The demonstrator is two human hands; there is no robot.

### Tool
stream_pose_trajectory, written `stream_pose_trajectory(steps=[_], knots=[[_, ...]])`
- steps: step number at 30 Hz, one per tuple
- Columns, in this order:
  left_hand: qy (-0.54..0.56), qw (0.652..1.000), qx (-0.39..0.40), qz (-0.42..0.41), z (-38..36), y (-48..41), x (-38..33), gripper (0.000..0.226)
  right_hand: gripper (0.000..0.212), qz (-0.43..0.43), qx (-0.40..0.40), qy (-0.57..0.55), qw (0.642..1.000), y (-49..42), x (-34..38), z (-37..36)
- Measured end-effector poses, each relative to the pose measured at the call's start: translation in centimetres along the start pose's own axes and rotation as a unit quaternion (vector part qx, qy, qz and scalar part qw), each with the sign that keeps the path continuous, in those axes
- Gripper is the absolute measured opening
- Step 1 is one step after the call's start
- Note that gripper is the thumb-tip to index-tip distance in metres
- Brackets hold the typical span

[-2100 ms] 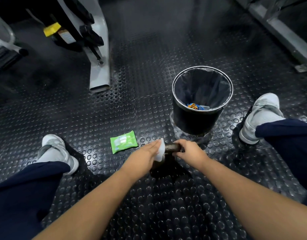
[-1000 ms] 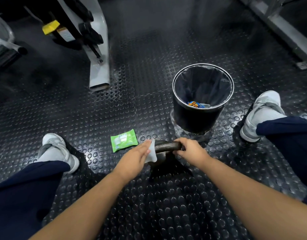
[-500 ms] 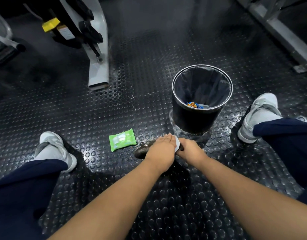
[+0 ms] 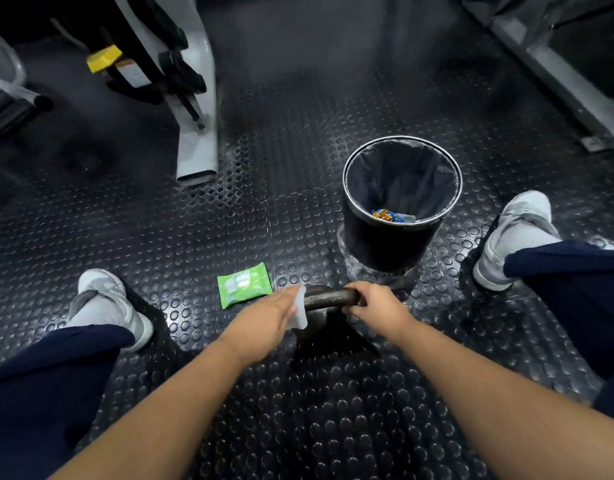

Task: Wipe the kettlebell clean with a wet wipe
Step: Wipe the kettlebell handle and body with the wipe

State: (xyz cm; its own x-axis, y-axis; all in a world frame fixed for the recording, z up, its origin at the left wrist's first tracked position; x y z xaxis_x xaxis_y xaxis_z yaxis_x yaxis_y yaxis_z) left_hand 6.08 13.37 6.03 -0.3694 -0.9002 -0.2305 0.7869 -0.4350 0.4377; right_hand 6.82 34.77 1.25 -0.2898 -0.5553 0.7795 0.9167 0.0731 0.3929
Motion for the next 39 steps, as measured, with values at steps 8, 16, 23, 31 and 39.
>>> stream_pose_trajectory(steps=[8, 16, 23, 31, 39], knots=[[-0.045, 0.997, 0.007, -0.064, 0.6, -3.8, -6.8, 0.053, 0.032, 0.007, -0.012, 0.004, 1.000, -0.3, 0.0, 0.1], [-0.023, 0.997, 0.026, -0.072, -0.1, -4.2, -6.0, 0.054, 0.027, 0.016, 0.000, 0.008, 1.000, -0.7, -0.1, -0.1], [0.038, 0.999, -0.001, -0.038, 0.2, -1.3, -1.3, 0.053, 0.030, 0.006, -0.004, 0.020, 1.000, -0.9, -0.7, -0.2], [-0.019, 0.999, -0.026, -0.025, 0.8, -2.9, -6.7, 0.045, 0.035, 0.003, -0.013, 0.010, 1.000, -0.8, -0.9, -0.2], [-0.032, 0.997, -0.038, -0.058, 0.2, -4.2, -8.8, 0.049, 0.026, 0.020, 0.000, 0.017, 1.000, -0.7, -0.5, -0.1]])
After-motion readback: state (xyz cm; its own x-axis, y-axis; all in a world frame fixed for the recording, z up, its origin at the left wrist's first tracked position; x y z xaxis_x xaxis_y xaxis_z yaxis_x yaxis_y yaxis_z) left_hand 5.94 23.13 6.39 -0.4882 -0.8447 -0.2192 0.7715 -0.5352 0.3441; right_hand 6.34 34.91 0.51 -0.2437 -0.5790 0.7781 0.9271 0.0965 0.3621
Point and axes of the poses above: each hand's wrist, its own y-axis away from the middle knuckle, its own z-axis out of the back of the hand, x = y × z, the point moved 9 cm from there along -y, towards the middle knuckle, and after that the axes turned 4 degrees about -y, right-handed, at the moved point
